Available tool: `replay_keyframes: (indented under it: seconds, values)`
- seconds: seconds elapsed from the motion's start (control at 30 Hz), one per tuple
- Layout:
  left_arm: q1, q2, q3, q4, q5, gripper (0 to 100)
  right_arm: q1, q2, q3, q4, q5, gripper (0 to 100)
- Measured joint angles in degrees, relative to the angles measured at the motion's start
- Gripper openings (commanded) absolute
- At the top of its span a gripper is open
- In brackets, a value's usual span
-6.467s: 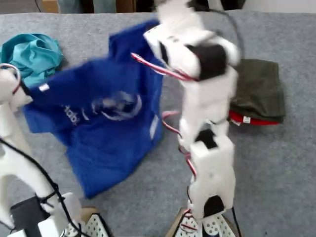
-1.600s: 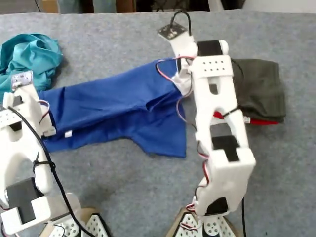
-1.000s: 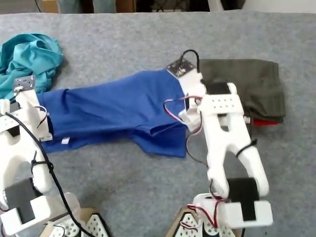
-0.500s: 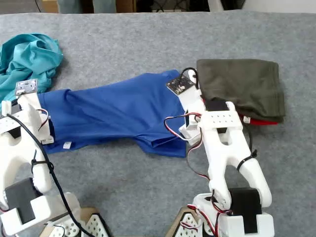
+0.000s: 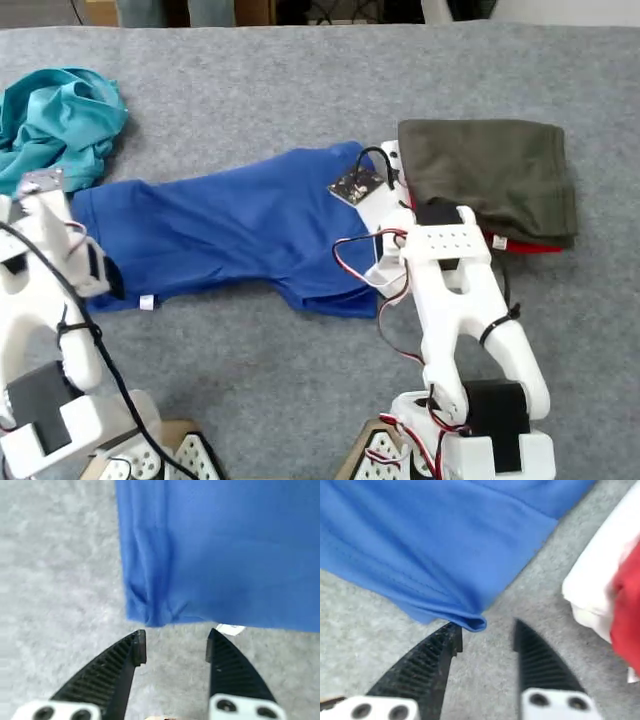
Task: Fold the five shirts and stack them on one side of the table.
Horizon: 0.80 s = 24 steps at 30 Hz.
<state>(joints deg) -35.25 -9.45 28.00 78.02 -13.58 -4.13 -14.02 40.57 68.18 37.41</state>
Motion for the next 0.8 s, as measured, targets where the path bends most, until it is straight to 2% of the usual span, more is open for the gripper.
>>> replay_keyframes:
  seconds: [0.07,0.13,0.23,0.3,0.33,0.43,0.53,0.67,0.8]
  values:
    - [-2.46,0.0,-4.92,3.25,0.09,21,0.0,0.0,-2.55,2.11,0.0,25.0]
    - [-4.66,0.0,-10.55,6.68,0.09,14,0.0,0.0,-6.33,4.22,0.0,23.8]
    - [-5.8,0.0,-19.34,9.67,0.09,2,0.0,0.0,-12.48,6.95,-0.44,12.1]
    - [-4.48,0.0,-23.56,9.67,0.7,5,0.0,0.0,-17.49,7.74,-2.64,1.0]
    - [-3.25,0.0,-24.79,9.32,1.49,4,0.0,0.0,-20.04,7.74,-3.69,1.9]
    - [1.23,2.02,-26.73,6.42,5.1,3,-0.7,0.79,-27.69,7.74,-6.51,2.4]
    - [4.4,7.47,-26.81,0.09,9.49,3,-2.55,5.8,-35.16,7.74,-9.23,1.5]
    - [5.89,17.76,-26.81,-7.65,12.92,3,-5.54,18.11,-46.07,7.74,-11.96,1.5]
    - [5.89,28.04,-30.33,-10.2,14.15,3,-6.42,33.58,-60.22,7.82,-13.98,1.5]
